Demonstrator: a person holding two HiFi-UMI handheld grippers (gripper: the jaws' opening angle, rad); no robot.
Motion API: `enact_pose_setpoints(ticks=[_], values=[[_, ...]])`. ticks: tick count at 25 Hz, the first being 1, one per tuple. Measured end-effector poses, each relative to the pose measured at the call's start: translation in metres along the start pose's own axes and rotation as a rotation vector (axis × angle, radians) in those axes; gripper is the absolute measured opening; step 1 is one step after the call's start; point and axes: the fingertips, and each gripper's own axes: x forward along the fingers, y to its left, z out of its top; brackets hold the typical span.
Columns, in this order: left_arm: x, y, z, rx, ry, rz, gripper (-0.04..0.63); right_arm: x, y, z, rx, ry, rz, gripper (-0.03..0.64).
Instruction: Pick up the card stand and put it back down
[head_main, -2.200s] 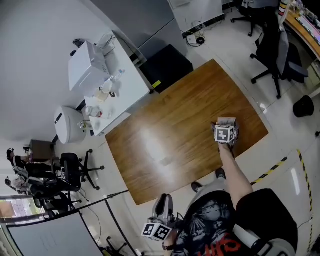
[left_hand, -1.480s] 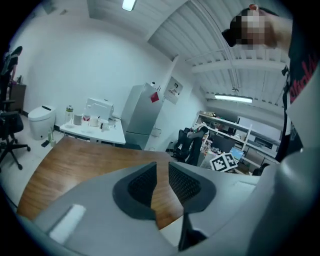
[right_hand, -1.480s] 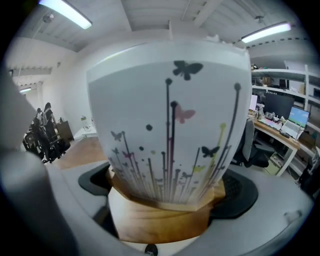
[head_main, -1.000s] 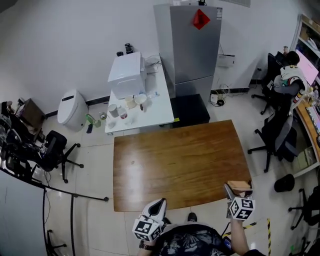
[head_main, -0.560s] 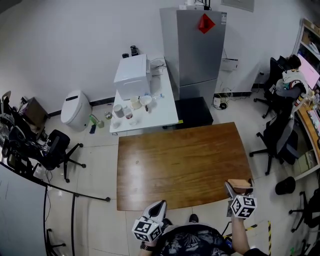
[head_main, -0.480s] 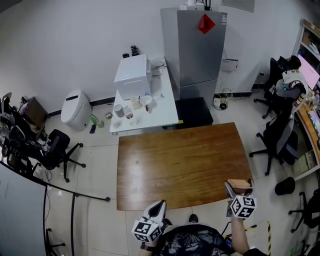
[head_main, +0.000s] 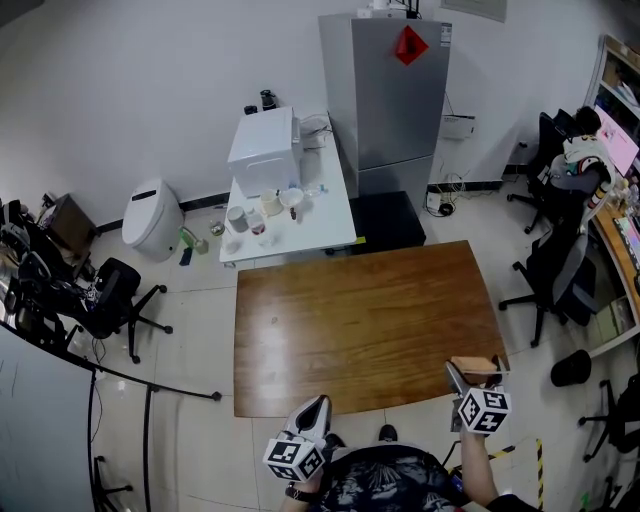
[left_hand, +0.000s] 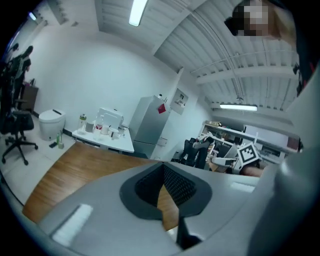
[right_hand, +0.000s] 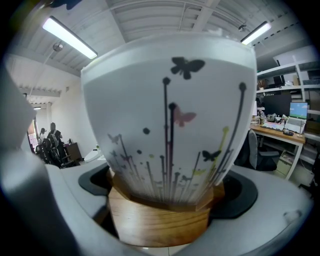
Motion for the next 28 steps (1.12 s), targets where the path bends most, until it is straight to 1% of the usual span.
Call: enact_pose_setpoints(ticks=[2, 3, 7, 13, 15, 18, 21, 23, 26, 28], values=[[0.001, -0.003, 0.0, -0.072, -0.011, -0.037, 0.002, 0.0, 0.0, -0.002, 0.0, 0.004, 0.005, 0.577], [0.0, -0.004, 0.001, -0.089, -0.018, -0.05, 0.003, 0.001, 0.0, -0.003, 0.0, 0.006, 0.006, 0.577], [-0.001, -0.01, 0.003, -0.084, -0.039, -0.078, 0.005, 0.001, 0.0, -0.004, 0.002, 0.008, 0.013, 0.577], [-0.003, -0.01, 0.005, -0.088, -0.056, -0.075, 0.003, 0.007, 0.003, -0.005, -0.002, 0.014, 0.028, 0.577], [-0.005, -0.007, 0.006, -0.083, -0.053, -0.06, 0.003, 0.01, 0.008, -0.004, -0.007, 0.016, 0.038, 0.577], [-0.01, 0.006, 0.004, -0.064, -0.037, -0.004, 0.003, 0.02, 0.025, -0.006, -0.019, 0.023, 0.072, 0.575], [-0.024, 0.024, -0.001, -0.089, -0.031, 0.065, 0.003, 0.037, 0.06, -0.017, -0.045, 0.054, 0.138, 0.575], [-0.034, 0.034, -0.004, -0.101, -0.034, 0.098, 0.003, 0.053, 0.095, -0.03, -0.066, 0.074, 0.211, 0.575], [-0.054, 0.053, -0.007, -0.112, -0.036, 0.149, 0.003, 0.084, 0.167, -0.066, -0.087, 0.113, 0.364, 0.575], [-0.071, 0.069, -0.007, -0.125, -0.051, 0.187, 0.003, 0.108, 0.22, -0.097, -0.133, 0.138, 0.45, 0.575]])
